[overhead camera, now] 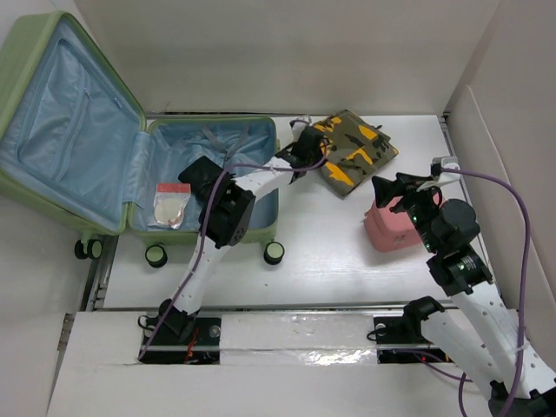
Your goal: Pack the luggage
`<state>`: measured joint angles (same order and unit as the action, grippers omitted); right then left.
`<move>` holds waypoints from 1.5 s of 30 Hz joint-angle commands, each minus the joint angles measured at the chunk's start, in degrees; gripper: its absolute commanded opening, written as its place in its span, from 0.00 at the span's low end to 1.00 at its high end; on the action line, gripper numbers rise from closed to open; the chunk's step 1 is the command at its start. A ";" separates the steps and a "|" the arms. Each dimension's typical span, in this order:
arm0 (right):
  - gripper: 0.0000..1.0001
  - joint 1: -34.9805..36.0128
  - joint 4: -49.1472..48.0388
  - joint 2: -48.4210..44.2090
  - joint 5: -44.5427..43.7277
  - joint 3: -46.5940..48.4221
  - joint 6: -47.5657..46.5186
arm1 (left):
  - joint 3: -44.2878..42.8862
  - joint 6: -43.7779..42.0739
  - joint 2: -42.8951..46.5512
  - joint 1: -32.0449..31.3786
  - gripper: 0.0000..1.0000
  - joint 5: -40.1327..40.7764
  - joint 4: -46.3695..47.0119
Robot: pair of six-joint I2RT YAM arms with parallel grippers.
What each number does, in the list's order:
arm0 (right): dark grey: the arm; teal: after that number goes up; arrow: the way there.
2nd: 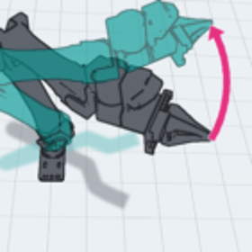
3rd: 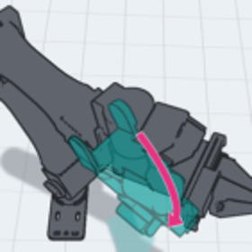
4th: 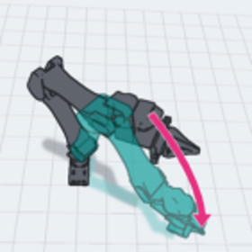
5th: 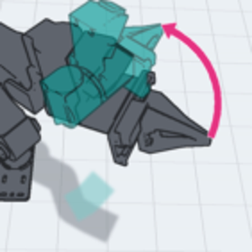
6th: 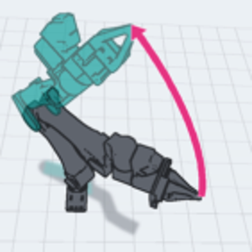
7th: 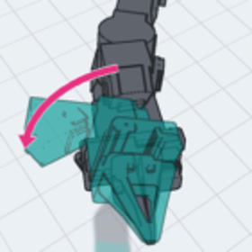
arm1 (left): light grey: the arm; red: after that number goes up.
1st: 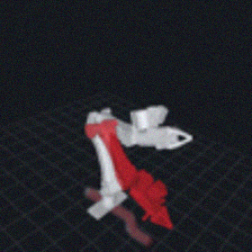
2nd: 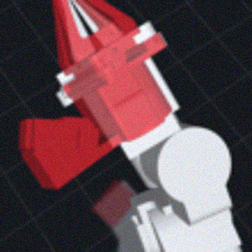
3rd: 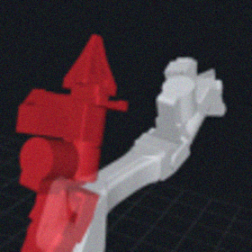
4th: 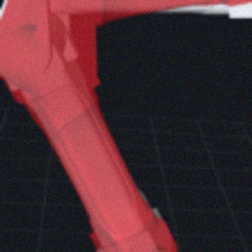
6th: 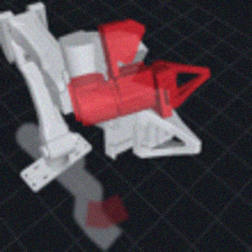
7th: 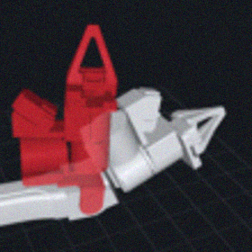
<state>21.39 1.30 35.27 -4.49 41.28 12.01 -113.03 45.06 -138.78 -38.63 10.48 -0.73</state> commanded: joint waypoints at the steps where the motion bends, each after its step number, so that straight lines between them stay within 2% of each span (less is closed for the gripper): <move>1: 0.72 -0.29 -3.32 0.06 0.98 -0.23 -0.14 | -12.96 -12.16 2.81 2.06 0.00 -6.07 -0.57; 4: 0.72 -0.29 -3.32 0.15 0.71 -0.32 -0.15 | -18.35 -16.04 3.07 3.56 0.00 -13.00 -7.07; 9: 0.72 -0.29 -3.32 0.24 0.01 -0.32 -0.15 | -16.79 -20.79 10.44 5.59 0.00 -18.82 -11.74; 12: 0.72 -0.29 -3.23 0.50 0.18 -0.32 -0.23 | -6.27 -21.85 18.96 7.60 0.00 -20.15 -10.53; 13: 0.72 -0.29 -3.23 0.68 0.27 -0.32 -0.23 | 1.51 -21.77 21.60 8.91 0.00 -20.67 -8.17; 17: 0.72 -0.29 -3.23 1.47 0.80 -0.15 -0.23 | 20.01 -19.66 39.32 14.52 0.00 -22.51 -2.79; 19: 0.72 -0.29 -3.23 1.65 1.06 -0.14 -0.23 | 28.86 -18.70 44.98 17.35 0.00 -22.87 -1.47; 22: 0.73 -0.29 -2.97 1.65 1.15 0.03 -0.32 | 36.64 -18.78 52.81 24.20 0.00 -22.61 -2.44; 26: 0.73 -0.29 -3.32 1.12 1.59 -0.23 -0.32 | 45.69 -15.97 61.85 34.66 0.00 -27.69 2.38; 31: 0.73 -0.29 -2.97 1.39 1.59 -0.06 -0.41 | 48.95 -18.59 62.23 44.59 0.00 -27.53 0.82; 37: 0.73 -0.29 -2.97 0.94 1.41 -0.14 -0.76 | 53.17 -21.59 59.60 49.79 0.00 -19.29 -0.66; 39: 0.73 -0.29 -2.88 1.56 1.15 -0.06 -0.94 | 53.27 -22.03 56.09 51.81 0.00 -16.20 -1.99; 40: 0.73 -0.29 -2.80 1.82 0.28 0.03 -1.02 | 51.79 -23.34 54.42 52.42 0.28 -16.19 -3.04; 42: 0.73 -0.29 -2.44 2.70 -1.30 -0.14 -0.94 | 48.97 -24.40 49.93 52.43 0.40 -14.62 -8.39; 43: 0.73 -0.29 -2.27 3.22 -3.40 -0.14 -0.85 | 47.92 -25.01 49.49 52.43 0.50 -14.61 -9.10; 45: 0.46 -0.29 -1.57 4.46 -7.52 -0.06 -0.06 | 48.78 -24.67 52.19 52.43 0.57 -15.84 -8.07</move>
<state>21.39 0.95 38.59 -6.35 41.17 11.77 -61.69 22.28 -90.17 14.00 -6.55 -8.34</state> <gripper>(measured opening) 0.543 0.540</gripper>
